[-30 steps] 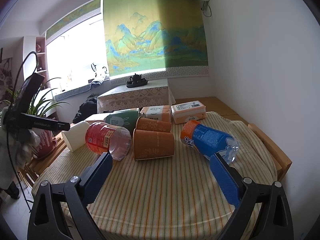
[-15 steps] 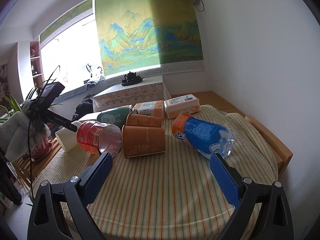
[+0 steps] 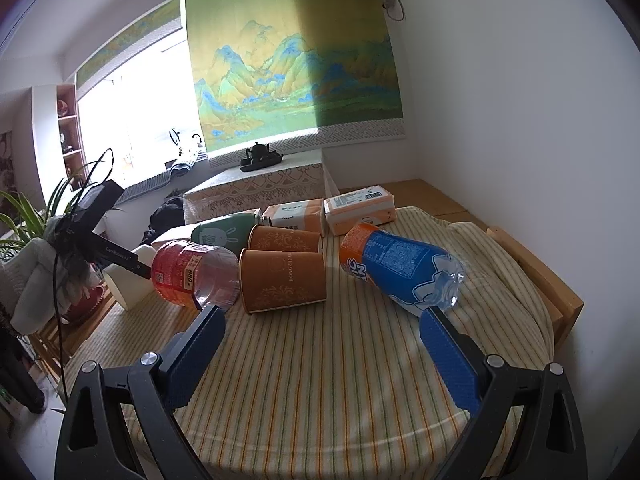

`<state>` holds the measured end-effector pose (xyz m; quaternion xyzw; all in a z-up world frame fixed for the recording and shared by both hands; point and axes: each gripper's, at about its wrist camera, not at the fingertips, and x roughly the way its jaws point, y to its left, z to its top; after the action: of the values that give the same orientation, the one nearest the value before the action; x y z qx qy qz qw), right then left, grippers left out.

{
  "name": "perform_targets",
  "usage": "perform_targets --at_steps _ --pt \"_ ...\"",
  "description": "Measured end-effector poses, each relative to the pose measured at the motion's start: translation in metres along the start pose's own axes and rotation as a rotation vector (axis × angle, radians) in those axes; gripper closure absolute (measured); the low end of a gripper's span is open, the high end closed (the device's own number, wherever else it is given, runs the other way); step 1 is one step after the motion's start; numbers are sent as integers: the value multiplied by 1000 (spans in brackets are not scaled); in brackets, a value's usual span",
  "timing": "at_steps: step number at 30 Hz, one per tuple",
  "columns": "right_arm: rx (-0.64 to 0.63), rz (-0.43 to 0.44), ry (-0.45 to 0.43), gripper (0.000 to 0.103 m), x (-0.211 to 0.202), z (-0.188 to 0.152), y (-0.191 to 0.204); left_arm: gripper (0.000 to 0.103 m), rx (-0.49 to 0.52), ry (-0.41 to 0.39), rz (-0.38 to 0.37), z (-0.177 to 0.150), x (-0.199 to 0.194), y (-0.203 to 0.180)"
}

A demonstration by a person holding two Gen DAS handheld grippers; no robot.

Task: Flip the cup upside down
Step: 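Close the left gripper around the white cup and lift it, then grasp the white cup with the right gripper while the left gripper releases it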

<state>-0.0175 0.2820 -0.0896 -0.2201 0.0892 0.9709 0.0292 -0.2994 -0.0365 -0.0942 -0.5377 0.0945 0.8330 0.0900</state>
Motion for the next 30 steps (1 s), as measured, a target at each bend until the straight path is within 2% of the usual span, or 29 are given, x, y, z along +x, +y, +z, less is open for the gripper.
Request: perform_targets --at_steps 6,10,20,30 --pt "9 22 10 7 -5 1 3 24 19 -22 -13 -36 -26 -2" --pt "14 33 24 7 -7 0 3 24 70 -42 -28 -65 -49 -22" --pt "47 53 116 7 -5 -4 -1 24 218 -79 -119 -104 -87 -115" --pt "102 31 170 7 2 -6 -24 24 311 -84 -213 -107 -77 -204"
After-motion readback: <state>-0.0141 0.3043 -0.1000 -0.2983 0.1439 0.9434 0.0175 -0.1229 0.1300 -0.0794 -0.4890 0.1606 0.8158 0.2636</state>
